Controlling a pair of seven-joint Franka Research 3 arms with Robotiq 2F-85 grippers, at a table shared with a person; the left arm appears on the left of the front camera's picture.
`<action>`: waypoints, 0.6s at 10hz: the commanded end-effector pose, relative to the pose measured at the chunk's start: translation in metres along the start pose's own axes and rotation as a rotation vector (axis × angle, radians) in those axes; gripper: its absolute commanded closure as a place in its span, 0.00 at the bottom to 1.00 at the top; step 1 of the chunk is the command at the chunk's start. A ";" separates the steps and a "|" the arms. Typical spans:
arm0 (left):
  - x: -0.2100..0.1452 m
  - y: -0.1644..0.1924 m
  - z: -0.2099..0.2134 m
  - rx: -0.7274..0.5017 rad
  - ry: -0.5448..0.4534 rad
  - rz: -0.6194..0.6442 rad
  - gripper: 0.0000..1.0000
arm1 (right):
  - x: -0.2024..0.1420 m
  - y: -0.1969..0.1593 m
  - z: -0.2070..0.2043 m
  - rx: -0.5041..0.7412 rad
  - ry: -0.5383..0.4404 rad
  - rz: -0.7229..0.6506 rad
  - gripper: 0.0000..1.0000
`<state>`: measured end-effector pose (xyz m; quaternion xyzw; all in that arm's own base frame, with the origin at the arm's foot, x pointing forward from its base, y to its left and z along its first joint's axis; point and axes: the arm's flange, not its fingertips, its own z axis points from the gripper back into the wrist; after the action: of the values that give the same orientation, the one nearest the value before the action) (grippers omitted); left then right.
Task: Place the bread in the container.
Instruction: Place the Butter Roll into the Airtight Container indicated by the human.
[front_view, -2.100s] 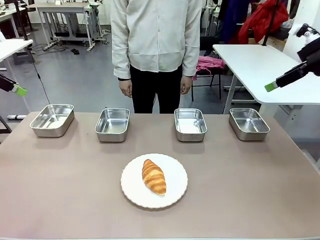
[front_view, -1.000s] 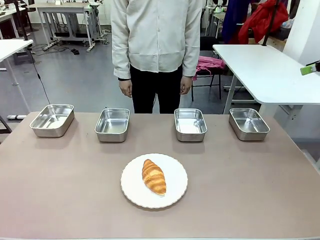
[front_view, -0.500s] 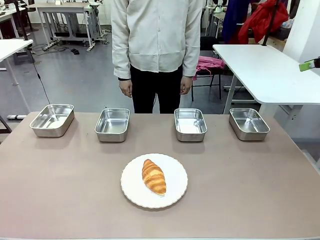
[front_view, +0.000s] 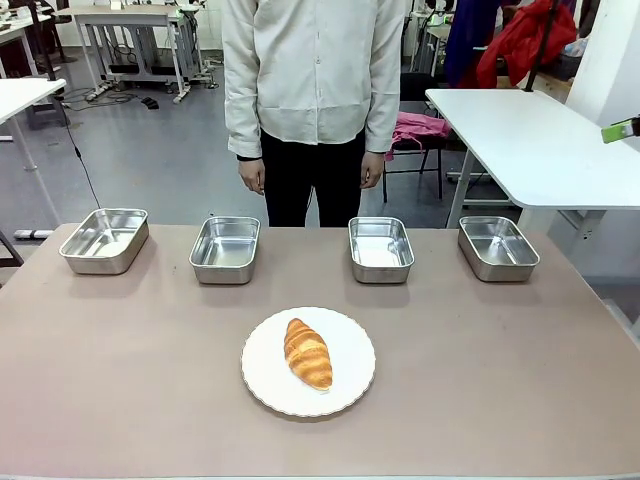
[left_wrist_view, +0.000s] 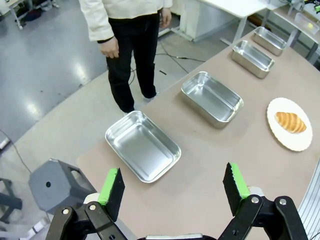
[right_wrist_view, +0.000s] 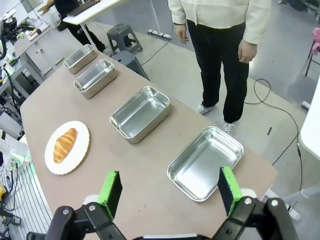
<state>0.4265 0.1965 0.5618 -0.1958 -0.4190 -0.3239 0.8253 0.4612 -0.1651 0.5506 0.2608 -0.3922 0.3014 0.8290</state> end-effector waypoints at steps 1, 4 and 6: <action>0.003 -0.003 -0.001 -0.007 -0.005 -0.017 0.00 | 0.001 0.000 -0.001 -0.004 -0.004 -0.001 0.00; 0.003 -0.003 -0.001 -0.007 -0.005 -0.017 0.00 | 0.001 0.000 -0.001 -0.004 -0.004 -0.001 0.00; 0.003 -0.003 -0.001 -0.007 -0.005 -0.017 0.00 | 0.001 0.000 -0.001 -0.004 -0.004 -0.001 0.00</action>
<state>0.4276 0.1935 0.5622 -0.1961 -0.4180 -0.3273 0.8244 0.4610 -0.1653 0.5507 0.2593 -0.3917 0.3010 0.8299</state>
